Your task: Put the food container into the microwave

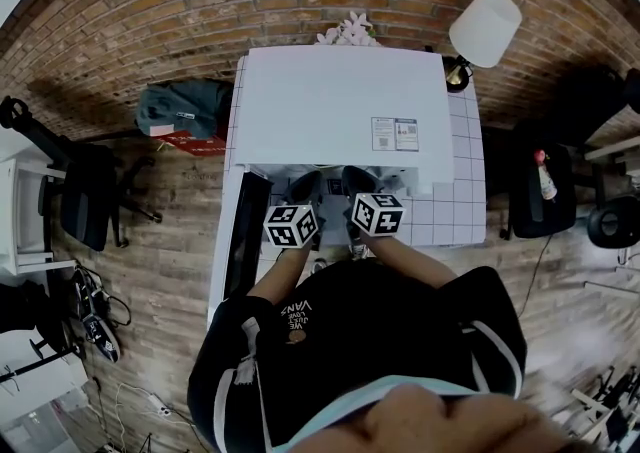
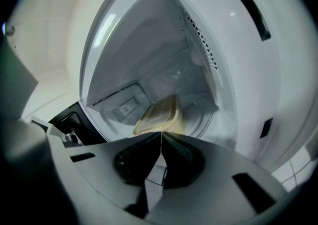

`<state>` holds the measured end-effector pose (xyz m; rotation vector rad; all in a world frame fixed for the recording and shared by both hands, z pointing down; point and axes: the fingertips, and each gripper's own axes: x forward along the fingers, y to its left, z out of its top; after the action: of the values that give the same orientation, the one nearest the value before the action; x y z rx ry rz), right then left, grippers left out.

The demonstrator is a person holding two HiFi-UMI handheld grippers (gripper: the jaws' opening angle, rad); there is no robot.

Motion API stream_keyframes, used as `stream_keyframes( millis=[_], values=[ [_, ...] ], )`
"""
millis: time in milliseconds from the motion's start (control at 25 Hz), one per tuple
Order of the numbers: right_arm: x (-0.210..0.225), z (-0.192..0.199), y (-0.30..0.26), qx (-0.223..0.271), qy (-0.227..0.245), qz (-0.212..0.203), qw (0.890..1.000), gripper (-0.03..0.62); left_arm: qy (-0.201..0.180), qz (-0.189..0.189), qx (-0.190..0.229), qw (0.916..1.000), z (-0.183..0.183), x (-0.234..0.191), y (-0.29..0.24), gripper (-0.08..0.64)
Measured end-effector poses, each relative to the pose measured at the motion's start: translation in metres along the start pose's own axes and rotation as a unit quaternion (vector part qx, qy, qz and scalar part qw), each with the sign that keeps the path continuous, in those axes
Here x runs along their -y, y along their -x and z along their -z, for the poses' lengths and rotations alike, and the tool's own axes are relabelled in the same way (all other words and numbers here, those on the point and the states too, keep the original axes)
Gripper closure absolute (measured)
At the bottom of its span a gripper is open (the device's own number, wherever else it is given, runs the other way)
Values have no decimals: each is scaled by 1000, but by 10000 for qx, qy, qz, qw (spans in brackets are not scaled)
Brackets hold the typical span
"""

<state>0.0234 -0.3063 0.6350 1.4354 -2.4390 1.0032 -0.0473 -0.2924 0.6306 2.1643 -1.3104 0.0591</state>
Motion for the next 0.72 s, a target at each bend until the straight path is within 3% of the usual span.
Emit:
stream_keyframes(
  millis=[720],
  values=[
    [-21,16,47,394,-27,287,9988,587,-279,359,-25,9990,8,25,44,548]
  ],
)
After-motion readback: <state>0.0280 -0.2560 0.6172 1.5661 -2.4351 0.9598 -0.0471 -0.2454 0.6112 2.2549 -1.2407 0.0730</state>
